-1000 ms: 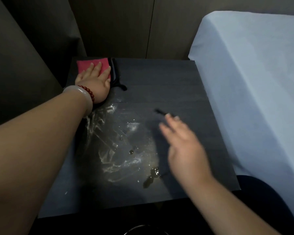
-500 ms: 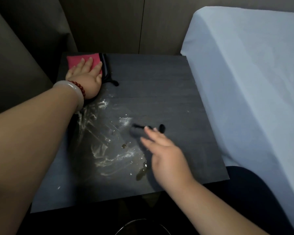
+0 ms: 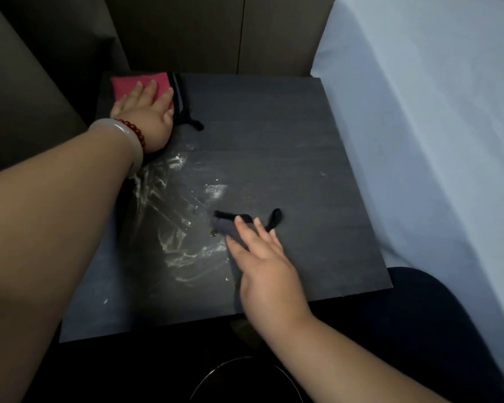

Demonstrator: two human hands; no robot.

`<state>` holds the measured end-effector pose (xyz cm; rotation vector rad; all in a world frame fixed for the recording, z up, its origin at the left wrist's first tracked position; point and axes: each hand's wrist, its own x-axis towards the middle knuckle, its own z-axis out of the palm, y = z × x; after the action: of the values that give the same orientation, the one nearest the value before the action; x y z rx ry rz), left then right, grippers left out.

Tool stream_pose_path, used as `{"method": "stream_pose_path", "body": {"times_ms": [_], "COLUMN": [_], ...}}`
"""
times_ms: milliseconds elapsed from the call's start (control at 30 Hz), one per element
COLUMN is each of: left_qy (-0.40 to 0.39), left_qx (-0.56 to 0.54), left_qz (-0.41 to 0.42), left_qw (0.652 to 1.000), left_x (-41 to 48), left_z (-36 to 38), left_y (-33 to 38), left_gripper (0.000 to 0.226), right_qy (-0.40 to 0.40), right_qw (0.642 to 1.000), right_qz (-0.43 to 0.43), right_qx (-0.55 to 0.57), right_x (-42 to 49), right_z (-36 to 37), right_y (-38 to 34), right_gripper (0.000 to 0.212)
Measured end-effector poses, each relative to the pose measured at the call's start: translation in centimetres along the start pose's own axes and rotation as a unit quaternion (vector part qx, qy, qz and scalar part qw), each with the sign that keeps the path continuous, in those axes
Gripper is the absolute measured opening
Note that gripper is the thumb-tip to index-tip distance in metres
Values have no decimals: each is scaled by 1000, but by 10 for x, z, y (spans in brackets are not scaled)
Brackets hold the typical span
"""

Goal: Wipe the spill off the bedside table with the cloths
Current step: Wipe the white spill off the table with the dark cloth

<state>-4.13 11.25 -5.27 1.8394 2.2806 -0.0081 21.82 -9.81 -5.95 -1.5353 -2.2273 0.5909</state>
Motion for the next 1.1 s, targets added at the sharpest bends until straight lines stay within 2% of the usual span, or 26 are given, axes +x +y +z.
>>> {"method": "stream_pose_path", "body": {"times_ms": [100, 233, 300, 333, 467, 567, 667, 767, 867, 933, 1033, 1100], "left_qy": [2, 1, 2, 0, 0, 0, -5, -3, -1, 6, 8, 3], "left_qx": [-4, 0, 6, 6, 4, 4, 6, 5, 1, 0, -4, -3], "left_qz": [-1, -2, 1, 2, 0, 1, 1, 3, 1, 6, 11, 5], "left_qw": [1000, 1000, 1000, 1000, 1000, 1000, 1000, 1000, 1000, 1000, 1000, 1000], "left_x": [-1, 0, 1, 2, 2, 1, 1, 1, -1, -2, -2, -2], "left_z": [-2, -1, 0, 0, 0, 0, -1, -2, -1, 0, 0, -1], "left_y": [2, 1, 1, 1, -1, 1, 1, 0, 1, 1, 0, 0], "left_gripper": [53, 53, 53, 53, 53, 53, 53, 54, 53, 53, 53, 53], "right_qy": [-6, 89, 99, 98, 73, 21, -6, 51, 98, 108, 19, -4], "right_qw": [1000, 986, 973, 973, 992, 1000, 1000, 994, 974, 979, 1000, 999], "right_qz": [-14, 137, 202, 204, 102, 19, -3, 93, 202, 170, 15, -31], "right_qx": [5, -29, -47, -43, -1, 10, 8, -9, -39, -29, -5, -7], "right_x": [2, -1, -7, -8, -7, -5, -1, 9, 26, 35, 35, 49], "right_z": [-12, -72, -87, -83, -24, 1, -5, -35, -51, -37, -2, -3], "right_y": [12, 76, 92, 89, 37, -7, 2, 48, 77, 56, 10, 8], "right_gripper": [55, 51, 52, 53, 54, 53, 57, 55, 55, 55, 58, 58]}}
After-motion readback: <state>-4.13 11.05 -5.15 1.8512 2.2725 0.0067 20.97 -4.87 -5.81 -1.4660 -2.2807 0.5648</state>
